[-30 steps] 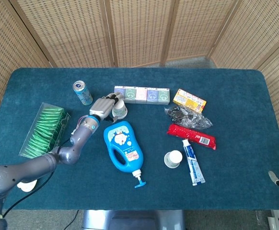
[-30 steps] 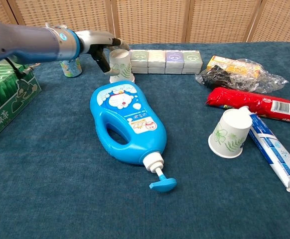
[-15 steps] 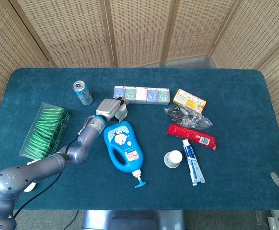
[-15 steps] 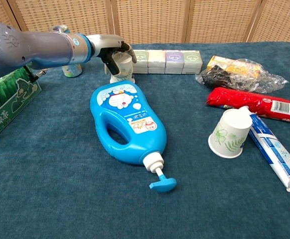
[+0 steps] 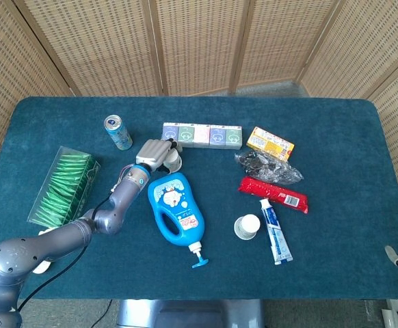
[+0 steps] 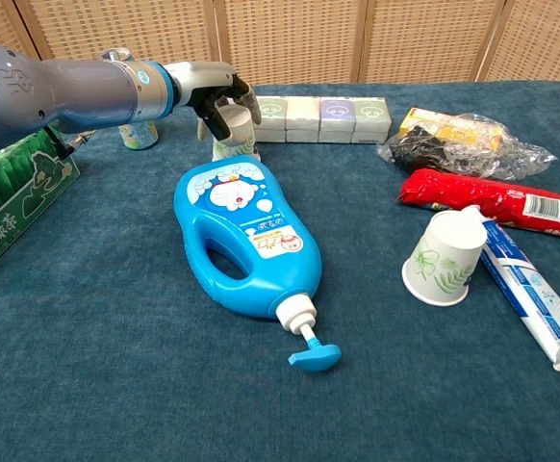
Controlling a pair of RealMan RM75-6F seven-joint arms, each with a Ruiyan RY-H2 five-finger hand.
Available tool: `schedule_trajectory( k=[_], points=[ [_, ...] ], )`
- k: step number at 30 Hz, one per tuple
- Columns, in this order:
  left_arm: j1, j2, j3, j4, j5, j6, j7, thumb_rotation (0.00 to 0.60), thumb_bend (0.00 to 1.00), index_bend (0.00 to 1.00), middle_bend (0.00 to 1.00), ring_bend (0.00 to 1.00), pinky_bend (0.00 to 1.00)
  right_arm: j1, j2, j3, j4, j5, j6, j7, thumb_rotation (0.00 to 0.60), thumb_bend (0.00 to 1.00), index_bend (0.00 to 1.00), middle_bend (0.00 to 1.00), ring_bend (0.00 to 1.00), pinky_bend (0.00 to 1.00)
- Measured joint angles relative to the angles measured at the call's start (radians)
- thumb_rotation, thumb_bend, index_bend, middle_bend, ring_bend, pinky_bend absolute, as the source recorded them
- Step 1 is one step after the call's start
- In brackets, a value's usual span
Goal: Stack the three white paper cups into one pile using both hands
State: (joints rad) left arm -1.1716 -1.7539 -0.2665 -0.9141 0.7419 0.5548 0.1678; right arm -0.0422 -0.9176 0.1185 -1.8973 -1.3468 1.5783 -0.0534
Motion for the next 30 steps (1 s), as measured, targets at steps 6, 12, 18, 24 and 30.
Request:
schedule_trajectory(
  k=[6,12,18,24,30],
  points=[
    [0.004,-0.007,-0.007,0.009,0.014,0.006,-0.007,0.6,0.44,0.35,0.31,0.36,0.62,0.001,-0.001,0.001,-0.001,-0.001,-0.001,-0.004,0.6,0.23,0.0,0.02,0.0,0.13],
    [0.008,-0.011,-0.02,0.018,0.025,0.012,-0.018,0.6,0.44,0.37,0.32,0.38,0.64,0.001,0.002,0.002,-0.004,-0.001,0.0,-0.006,0.6,0.23,0.0,0.02,0.0,0.13],
    [0.01,-0.007,-0.03,0.014,0.034,0.012,-0.025,0.6,0.44,0.38,0.33,0.39,0.64,0.001,0.0,0.002,-0.002,0.0,-0.002,-0.003,0.6,0.23,0.0,0.02,0.0,0.13],
    [0.006,-0.008,-0.048,0.005,0.041,0.019,-0.036,0.6,0.44,0.38,0.33,0.38,0.64,0.0,0.0,0.003,0.001,0.002,-0.002,0.0,0.6,0.23,0.0,0.02,0.0,0.13],
    [-0.001,-0.001,-0.071,-0.023,0.046,0.028,-0.049,0.6,0.44,0.38,0.33,0.39,0.64,-0.002,0.0,0.003,0.005,0.002,0.001,0.005,0.6,0.23,0.0,0.02,0.0,0.13]
  ],
)
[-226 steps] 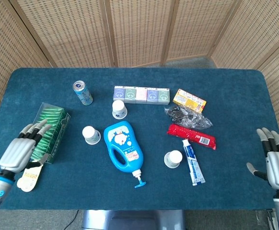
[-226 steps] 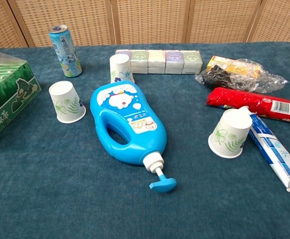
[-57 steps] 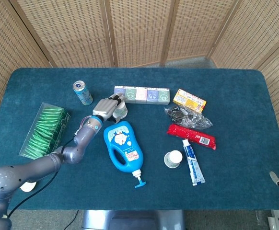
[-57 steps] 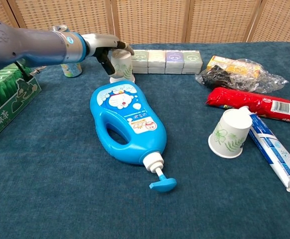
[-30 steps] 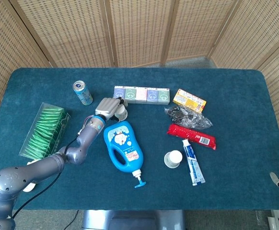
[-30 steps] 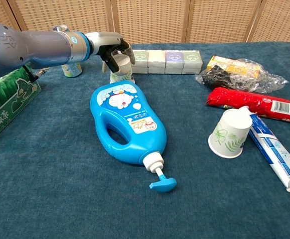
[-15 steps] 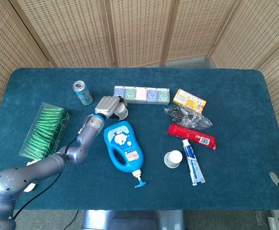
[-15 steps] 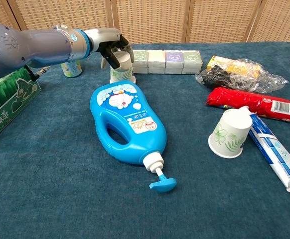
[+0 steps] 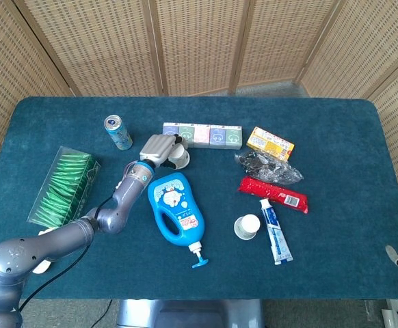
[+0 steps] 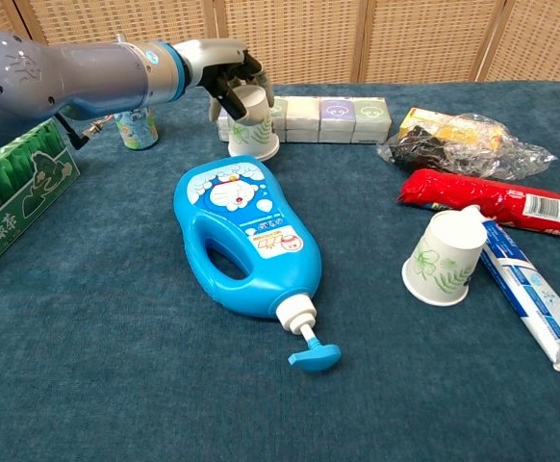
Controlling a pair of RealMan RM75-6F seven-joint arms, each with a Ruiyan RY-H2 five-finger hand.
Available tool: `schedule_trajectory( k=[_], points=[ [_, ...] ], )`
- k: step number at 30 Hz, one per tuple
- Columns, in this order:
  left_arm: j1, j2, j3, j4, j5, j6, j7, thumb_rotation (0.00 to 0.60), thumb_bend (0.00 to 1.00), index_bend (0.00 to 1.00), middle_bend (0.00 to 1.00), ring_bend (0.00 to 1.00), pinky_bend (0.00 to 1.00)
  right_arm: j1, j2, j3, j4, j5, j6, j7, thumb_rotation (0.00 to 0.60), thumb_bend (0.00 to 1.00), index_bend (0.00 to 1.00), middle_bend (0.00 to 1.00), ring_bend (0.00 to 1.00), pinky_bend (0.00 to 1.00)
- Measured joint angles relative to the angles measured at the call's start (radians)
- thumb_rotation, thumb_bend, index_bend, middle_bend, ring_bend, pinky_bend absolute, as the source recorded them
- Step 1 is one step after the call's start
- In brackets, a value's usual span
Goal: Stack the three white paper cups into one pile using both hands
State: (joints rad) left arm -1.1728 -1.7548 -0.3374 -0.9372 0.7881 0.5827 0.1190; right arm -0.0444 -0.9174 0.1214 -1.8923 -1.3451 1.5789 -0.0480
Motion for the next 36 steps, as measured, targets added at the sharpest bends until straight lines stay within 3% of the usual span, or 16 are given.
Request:
schedule_trajectory(
  k=[23,36],
  points=[
    [-0.071,-0.065,-0.062,-0.038,0.02,0.025,-0.032,0.6,0.44,0.37,0.32,0.38,0.64,-0.02,0.007,-0.009,0.007,-0.022,0.023,0.028,0.6,0.23,0.0,0.02,0.0,0.13],
    [-0.129,-0.119,-0.063,-0.048,0.004,0.002,-0.008,0.6,0.44,0.36,0.32,0.38,0.64,-0.042,0.013,-0.016,0.033,-0.033,0.042,0.076,0.6,0.23,0.0,0.02,0.0,0.13]
  ],
)
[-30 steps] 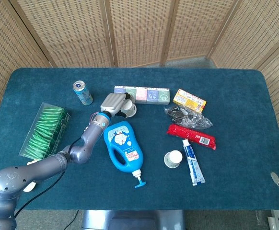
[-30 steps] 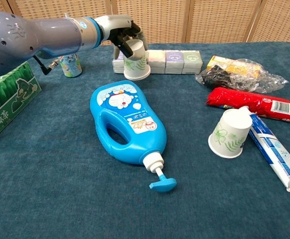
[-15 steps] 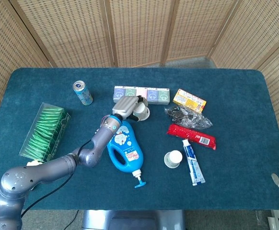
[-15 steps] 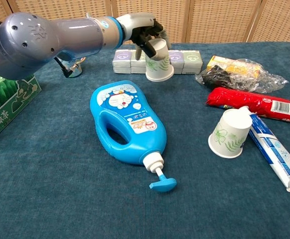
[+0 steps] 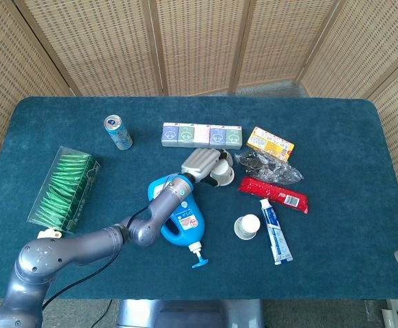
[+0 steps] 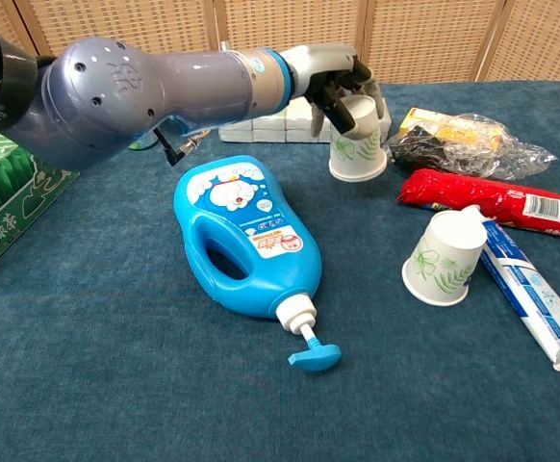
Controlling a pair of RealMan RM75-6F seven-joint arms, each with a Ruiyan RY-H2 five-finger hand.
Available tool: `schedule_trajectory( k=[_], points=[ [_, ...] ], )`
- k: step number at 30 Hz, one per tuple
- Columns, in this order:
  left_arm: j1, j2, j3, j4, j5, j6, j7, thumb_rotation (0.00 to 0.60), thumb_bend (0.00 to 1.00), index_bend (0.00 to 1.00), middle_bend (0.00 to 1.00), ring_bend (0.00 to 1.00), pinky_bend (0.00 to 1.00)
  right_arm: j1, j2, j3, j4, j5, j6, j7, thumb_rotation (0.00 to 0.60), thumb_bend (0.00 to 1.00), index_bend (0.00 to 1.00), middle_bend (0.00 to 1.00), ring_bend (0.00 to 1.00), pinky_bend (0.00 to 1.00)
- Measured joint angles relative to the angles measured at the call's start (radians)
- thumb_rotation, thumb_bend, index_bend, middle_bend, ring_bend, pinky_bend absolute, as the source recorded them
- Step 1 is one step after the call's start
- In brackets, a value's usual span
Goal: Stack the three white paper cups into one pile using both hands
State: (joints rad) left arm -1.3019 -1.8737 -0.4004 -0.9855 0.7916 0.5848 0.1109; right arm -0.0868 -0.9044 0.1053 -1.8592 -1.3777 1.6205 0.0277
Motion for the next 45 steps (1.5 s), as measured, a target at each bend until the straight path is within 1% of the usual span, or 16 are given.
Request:
schedule_trajectory(
  k=[8,11,16,19,22,25,28,31,37,45],
  points=[
    [-0.022,-0.014,0.022,0.015,-0.036,-0.016,0.045,0.6,0.44,0.35,0.31,0.37,0.63,-0.005,-0.001,0.0,0.011,0.0,-0.001,0.019,0.6,0.23,0.0,0.02,0.0,0.13],
    [-0.028,-0.012,0.036,0.017,-0.06,-0.036,0.064,0.6,0.44,0.32,0.28,0.34,0.6,-0.003,0.0,0.001,0.013,0.001,-0.006,0.023,0.6,0.23,0.0,0.02,0.0,0.13],
    [-0.041,0.004,0.061,0.009,-0.106,-0.069,0.096,0.6,0.44,0.19,0.14,0.13,0.44,-0.003,-0.001,0.001,0.016,-0.001,-0.007,0.026,0.6,0.23,0.0,0.02,0.0,0.13],
    [-0.045,0.019,0.065,-0.007,-0.126,-0.067,0.103,0.6,0.44,0.12,0.07,0.04,0.37,-0.002,-0.002,0.002,0.015,-0.002,-0.008,0.022,0.6,0.23,0.0,0.02,0.0,0.13],
    [-0.044,0.037,0.066,-0.027,-0.133,-0.055,0.104,0.6,0.44,0.08,0.02,0.0,0.33,0.002,-0.002,0.004,0.011,-0.002,-0.011,0.016,0.6,0.23,0.0,0.02,0.0,0.13],
    [-0.036,0.059,0.065,-0.05,-0.135,-0.039,0.101,0.6,0.44,0.05,0.0,0.0,0.28,0.007,-0.001,0.006,0.009,-0.002,-0.017,0.01,0.6,0.23,0.0,0.02,0.0,0.13],
    [-0.022,0.088,0.066,-0.08,-0.132,-0.021,0.098,0.6,0.44,0.04,0.0,0.0,0.25,0.014,0.002,0.008,0.005,-0.004,-0.024,0.002,0.6,0.23,0.0,0.02,0.0,0.13],
    [-0.002,0.127,0.07,-0.127,-0.125,0.003,0.098,0.6,0.44,0.04,0.0,0.0,0.22,0.025,0.002,0.011,0.002,-0.005,-0.037,-0.009,0.6,0.23,0.0,0.02,0.0,0.13],
    [0.064,0.242,0.081,-0.274,-0.096,0.076,0.093,0.6,0.44,0.04,0.0,0.0,0.19,0.052,0.002,0.017,-0.008,-0.003,-0.071,-0.039,0.6,0.23,0.0,0.02,0.0,0.13],
    [0.208,0.463,0.112,-0.545,-0.004,0.216,0.079,0.6,0.44,0.05,0.0,0.0,0.17,0.101,0.001,0.023,-0.02,0.008,-0.135,-0.092,0.6,0.22,0.0,0.01,0.0,0.14]
  ],
)
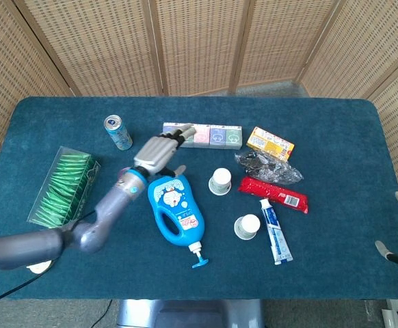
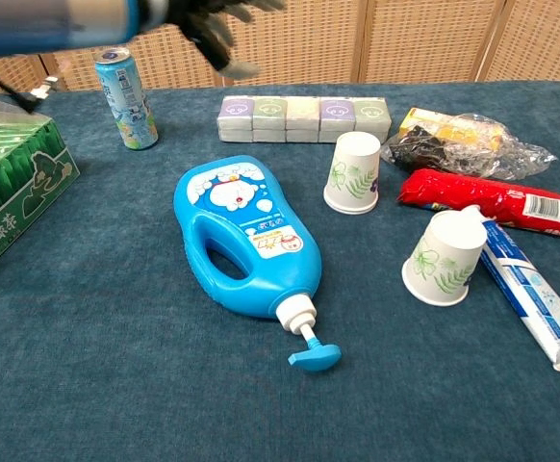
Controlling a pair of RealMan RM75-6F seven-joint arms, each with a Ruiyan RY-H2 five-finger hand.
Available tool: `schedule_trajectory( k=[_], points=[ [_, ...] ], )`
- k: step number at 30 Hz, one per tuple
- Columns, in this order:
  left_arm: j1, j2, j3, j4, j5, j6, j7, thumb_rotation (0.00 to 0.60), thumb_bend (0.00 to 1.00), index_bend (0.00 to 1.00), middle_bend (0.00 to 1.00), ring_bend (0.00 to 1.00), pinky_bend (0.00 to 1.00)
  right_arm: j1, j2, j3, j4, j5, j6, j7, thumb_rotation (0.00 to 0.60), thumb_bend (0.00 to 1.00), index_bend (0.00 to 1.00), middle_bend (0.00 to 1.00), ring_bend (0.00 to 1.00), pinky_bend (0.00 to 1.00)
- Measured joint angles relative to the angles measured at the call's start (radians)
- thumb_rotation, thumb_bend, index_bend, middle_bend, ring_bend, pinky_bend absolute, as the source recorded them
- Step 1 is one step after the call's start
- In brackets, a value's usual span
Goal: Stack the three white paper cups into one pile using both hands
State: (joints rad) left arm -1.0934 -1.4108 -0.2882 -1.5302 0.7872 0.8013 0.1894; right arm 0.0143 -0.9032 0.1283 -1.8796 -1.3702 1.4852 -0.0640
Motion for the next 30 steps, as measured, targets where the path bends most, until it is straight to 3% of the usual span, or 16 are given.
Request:
schedule_trajectory(
  k=[5,11,23,30],
  points=[
    [0.117,0.148,0.029,-0.158,0.074,0.094,-0.022,0.6,0.44,0.05,0.0,0.0,0.16,0.026,-0.012,0.001,-0.002,0.008,-0.036,-0.026,0.6,0.22,0.0,0.0,0.0,0.14],
    [0.258,0.274,0.069,-0.262,0.19,0.198,-0.095,0.6,0.44,0.06,0.0,0.0,0.16,0.059,-0.028,-0.004,0.005,0.018,-0.084,-0.057,0.6,0.23,0.0,0.0,0.0,0.15],
    [0.486,0.46,0.155,-0.42,0.373,0.374,-0.176,0.6,0.44,0.08,0.01,0.0,0.15,0.125,-0.075,-0.014,0.023,0.016,-0.165,-0.119,0.6,0.26,0.0,0.0,0.0,0.17],
    [0.58,0.543,0.179,-0.477,0.434,0.44,-0.223,0.6,0.44,0.09,0.01,0.0,0.15,0.165,-0.114,-0.022,0.023,0.016,-0.209,-0.172,0.6,0.27,0.0,0.0,0.0,0.2]
  ],
)
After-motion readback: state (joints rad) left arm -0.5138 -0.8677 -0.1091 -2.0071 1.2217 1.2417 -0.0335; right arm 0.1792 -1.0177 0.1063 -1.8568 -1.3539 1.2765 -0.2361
